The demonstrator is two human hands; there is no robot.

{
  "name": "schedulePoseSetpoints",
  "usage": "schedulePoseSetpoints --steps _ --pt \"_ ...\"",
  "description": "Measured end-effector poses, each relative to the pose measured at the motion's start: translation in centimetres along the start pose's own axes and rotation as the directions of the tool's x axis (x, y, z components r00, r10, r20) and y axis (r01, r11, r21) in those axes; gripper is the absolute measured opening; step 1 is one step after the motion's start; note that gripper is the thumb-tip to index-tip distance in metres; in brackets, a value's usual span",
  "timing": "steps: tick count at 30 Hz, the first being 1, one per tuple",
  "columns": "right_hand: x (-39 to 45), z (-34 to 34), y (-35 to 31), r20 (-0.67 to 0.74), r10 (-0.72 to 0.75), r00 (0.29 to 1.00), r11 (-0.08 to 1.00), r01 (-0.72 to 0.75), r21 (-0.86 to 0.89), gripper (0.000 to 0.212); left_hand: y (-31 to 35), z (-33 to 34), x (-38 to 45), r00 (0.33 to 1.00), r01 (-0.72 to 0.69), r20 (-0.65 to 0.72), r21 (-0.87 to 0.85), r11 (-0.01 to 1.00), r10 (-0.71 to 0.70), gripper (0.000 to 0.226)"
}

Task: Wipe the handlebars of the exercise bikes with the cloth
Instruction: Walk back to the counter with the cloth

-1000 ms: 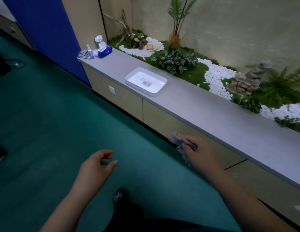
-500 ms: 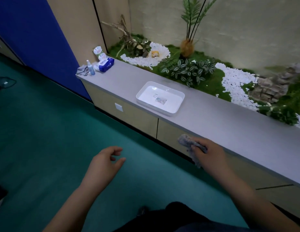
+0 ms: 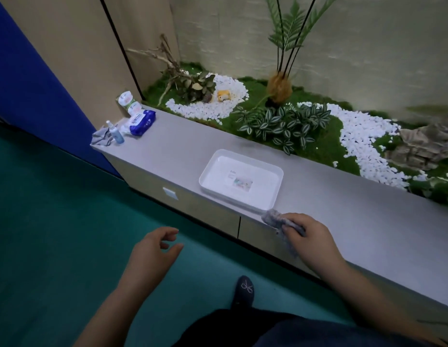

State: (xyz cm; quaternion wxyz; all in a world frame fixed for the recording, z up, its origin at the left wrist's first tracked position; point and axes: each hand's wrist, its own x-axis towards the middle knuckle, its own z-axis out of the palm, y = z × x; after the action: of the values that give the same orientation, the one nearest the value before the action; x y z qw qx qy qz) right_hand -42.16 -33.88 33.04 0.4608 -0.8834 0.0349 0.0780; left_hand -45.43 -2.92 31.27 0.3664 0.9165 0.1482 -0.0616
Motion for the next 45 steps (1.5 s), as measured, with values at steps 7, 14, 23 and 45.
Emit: schedulePoseSetpoints --steps 7,14,23,45 --pt "11.2 -1.3 -2.6 -0.017 0.009 1.0 0.995 -0.007 0.095 0.027 4.9 -1.7 11.4 0.997 -0.073 -0.038 -0.015 0.997 0.073 0.024" --pt "17.1 -1.0 -3.9 -0.06 0.073 0.995 0.988 -0.064 0.141 0.034 6.7 -1.6 19.4 0.995 -0.08 0.061 -0.014 0.997 0.081 0.025" --pt "23.5 2.0 -4.6 -0.209 0.313 0.926 0.921 -0.242 0.307 0.031 7.9 -1.1 33.0 0.946 -0.187 0.276 0.033 0.982 0.171 0.026" --pt "38.1 15.6 4.7 -0.179 0.486 0.856 0.871 -0.458 0.177 0.018 -0.1 15.0 51.7 0.828 -0.161 0.56 0.272 0.949 -0.02 0.057"
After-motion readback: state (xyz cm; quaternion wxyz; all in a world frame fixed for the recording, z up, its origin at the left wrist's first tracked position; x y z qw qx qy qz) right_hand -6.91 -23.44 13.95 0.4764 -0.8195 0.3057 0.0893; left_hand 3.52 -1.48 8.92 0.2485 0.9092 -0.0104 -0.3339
